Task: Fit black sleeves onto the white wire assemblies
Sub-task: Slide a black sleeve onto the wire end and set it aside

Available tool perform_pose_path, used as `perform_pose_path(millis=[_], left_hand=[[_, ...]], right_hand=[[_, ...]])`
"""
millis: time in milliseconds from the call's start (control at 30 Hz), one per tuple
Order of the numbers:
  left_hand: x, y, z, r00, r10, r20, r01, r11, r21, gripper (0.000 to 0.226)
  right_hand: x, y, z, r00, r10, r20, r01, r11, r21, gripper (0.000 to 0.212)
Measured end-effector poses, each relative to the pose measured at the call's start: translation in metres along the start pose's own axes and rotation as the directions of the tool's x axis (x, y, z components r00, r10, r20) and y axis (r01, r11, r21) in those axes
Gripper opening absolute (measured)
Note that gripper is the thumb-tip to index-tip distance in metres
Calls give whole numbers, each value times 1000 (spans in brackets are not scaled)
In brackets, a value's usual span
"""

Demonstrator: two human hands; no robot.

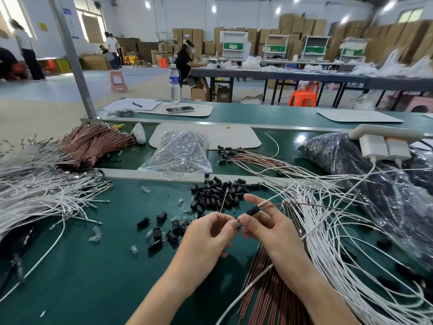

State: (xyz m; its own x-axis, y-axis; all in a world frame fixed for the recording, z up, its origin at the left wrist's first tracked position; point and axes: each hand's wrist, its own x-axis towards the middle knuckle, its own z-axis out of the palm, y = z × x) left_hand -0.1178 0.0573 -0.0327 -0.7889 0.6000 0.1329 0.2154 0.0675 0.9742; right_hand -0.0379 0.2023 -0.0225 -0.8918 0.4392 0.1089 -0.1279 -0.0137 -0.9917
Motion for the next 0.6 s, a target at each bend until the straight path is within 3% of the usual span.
perform_pose_path(millis=[133, 200, 367, 433, 500, 600], left_hand=[[-1, 3, 0, 999, 27, -33, -28, 1000, -15, 11], [-1, 4, 1, 998, 46, -38, -46, 999, 19, 10], [-3, 5, -3, 985, 167, -44, -151, 956, 251, 11], [-2, 3, -11, 958, 267, -107, -194, 874, 445, 16], [4, -1, -24, 910, 362, -202, -149, 740, 656, 23], [12, -10, -40, 925, 286, -251, 31, 601, 799, 31]], right_hand=[[-2, -2, 5, 998, 23, 59, -21, 999, -34, 22], [-2, -3, 5, 998, 38, 46, -37, 999, -18, 22], [-1, 0, 4, 996, 69, 50, -72, 995, 65, 22], [0, 0, 4, 996, 79, 27, -82, 990, 115, 23], [1, -2, 1, 995, 97, 3, -96, 979, 182, 28], [1, -4, -1, 992, 123, -4, -118, 959, 260, 30]])
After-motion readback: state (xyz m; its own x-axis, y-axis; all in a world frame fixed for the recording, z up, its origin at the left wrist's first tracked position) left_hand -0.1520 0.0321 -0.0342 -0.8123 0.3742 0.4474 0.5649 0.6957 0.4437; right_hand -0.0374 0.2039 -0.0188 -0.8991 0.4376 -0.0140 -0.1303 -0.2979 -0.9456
